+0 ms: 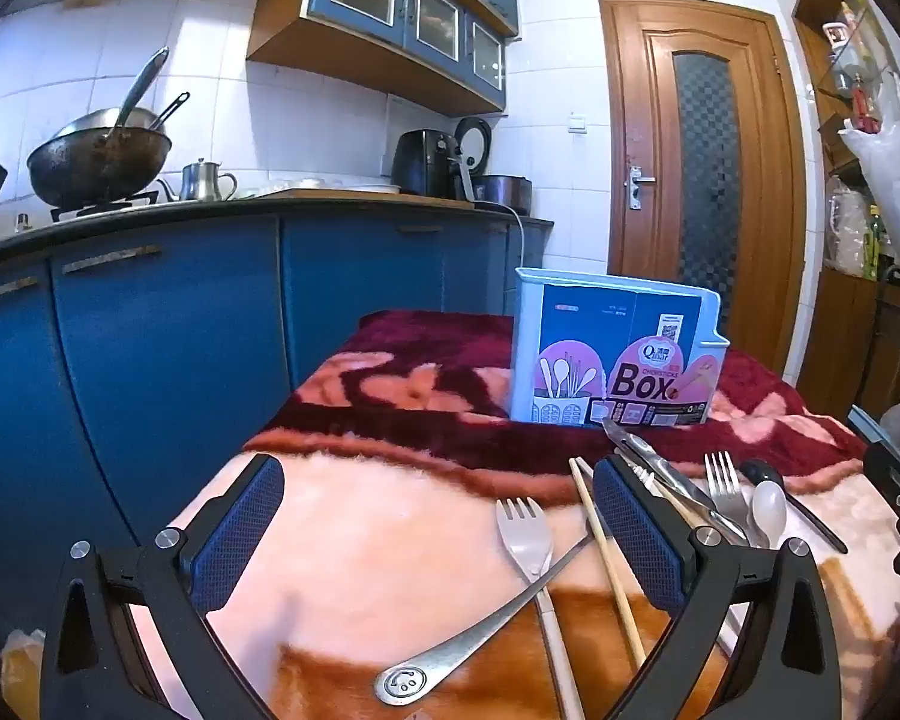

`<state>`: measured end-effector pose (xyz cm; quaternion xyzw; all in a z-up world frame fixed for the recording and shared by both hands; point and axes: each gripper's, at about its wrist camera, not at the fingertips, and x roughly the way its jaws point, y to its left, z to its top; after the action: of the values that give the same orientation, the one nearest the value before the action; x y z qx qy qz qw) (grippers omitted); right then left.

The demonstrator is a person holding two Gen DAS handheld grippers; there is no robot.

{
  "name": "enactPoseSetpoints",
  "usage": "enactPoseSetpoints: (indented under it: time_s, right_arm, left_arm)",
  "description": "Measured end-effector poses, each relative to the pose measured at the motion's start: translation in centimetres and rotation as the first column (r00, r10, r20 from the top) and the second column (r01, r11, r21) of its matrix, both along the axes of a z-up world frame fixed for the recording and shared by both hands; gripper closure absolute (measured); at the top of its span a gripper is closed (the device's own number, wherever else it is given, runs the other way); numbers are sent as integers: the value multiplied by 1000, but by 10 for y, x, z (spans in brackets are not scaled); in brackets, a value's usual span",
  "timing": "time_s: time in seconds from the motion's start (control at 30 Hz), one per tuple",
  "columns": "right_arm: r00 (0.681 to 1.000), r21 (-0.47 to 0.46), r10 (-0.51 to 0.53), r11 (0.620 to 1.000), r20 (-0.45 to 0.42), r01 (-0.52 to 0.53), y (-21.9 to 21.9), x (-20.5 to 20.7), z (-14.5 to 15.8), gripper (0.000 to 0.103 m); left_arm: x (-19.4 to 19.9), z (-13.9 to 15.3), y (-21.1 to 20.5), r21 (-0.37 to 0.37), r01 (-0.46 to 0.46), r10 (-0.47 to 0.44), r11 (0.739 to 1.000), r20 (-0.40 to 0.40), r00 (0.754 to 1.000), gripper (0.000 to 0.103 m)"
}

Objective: Organize utensils

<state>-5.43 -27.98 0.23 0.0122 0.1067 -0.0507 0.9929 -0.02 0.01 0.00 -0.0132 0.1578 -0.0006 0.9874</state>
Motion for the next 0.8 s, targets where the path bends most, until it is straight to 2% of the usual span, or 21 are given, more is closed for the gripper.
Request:
enactPoseSetpoints:
  time_s: [0.8]
  right_arm:
    - [1000,-7,0,1000,-4,0,1,0,0,0]
  left_arm:
    - [1,0,1,-9,3,-3,1000,-9,1000,1]
